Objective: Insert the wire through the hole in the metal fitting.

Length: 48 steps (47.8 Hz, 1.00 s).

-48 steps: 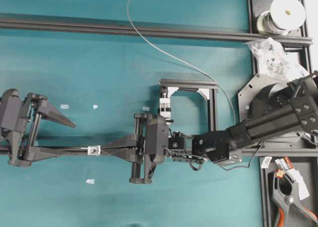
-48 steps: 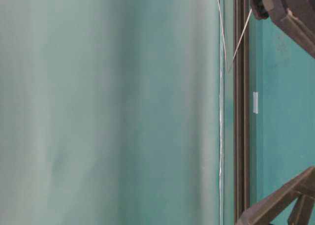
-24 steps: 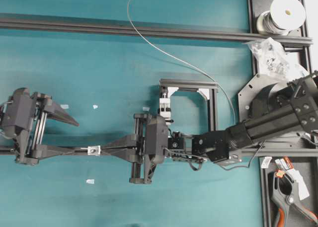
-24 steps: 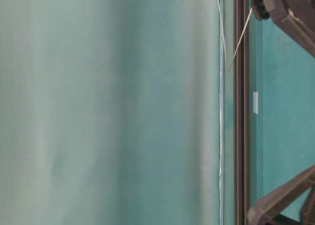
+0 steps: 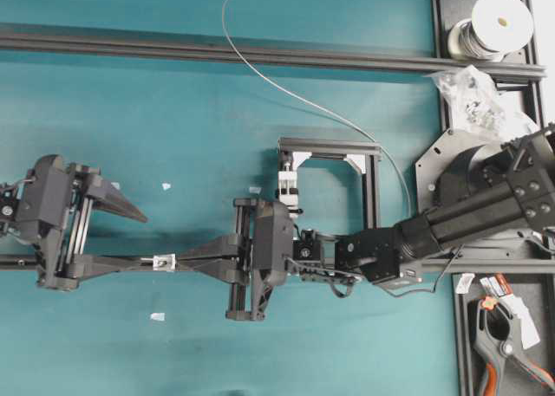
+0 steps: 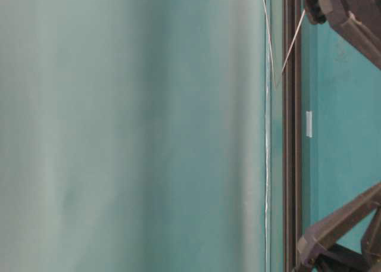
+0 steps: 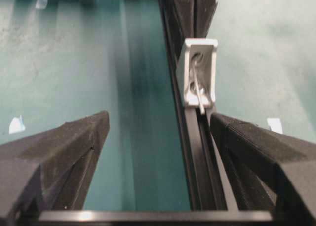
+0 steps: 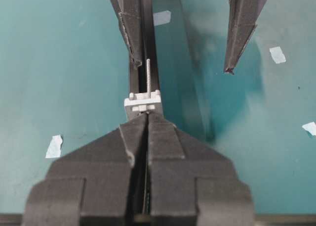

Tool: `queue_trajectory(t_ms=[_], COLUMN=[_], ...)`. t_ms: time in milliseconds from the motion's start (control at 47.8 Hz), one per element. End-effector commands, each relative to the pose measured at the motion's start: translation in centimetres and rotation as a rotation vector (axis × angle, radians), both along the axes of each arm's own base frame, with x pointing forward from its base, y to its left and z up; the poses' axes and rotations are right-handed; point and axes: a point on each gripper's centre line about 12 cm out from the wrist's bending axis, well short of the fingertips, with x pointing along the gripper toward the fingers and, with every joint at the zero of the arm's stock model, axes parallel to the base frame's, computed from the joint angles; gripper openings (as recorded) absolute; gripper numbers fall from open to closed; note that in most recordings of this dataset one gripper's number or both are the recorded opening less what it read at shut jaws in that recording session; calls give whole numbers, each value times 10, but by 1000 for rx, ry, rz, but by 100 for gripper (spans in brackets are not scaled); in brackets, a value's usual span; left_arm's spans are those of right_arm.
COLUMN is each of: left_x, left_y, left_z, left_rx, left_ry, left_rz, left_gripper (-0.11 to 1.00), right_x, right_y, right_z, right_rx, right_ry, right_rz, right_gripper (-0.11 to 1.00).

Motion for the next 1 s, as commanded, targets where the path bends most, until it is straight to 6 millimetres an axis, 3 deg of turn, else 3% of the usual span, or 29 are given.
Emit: queue_trajectory(t_ms=[0,209,502,773,878,982], left_x=[7,10,12,11,11,12], left_y=[-1,-2,-3,-4,-4,-6], left_z=[11,9,10,14,12,12], left_rx=[-11,-7,-10,-41,-42,-39], left_ry=[-39,-3,10,10,29,36], left_rz=[3,1,2,7,7,2], left_gripper=[74,57,49,0,-8,-10], right_x=[3,3,3,3,3,3], right_y=[0,-1,0,0,0,0], right_z=[8,8,8,8,8,8], right_rx=[9,10,10,12,12,12], right_ry=[-26,-25,-26,-26,-26,-26], right_rz=[-2,-4,-4,-4,-3,-4], right_gripper=[-1,-1,-1,-1,-1,-1])
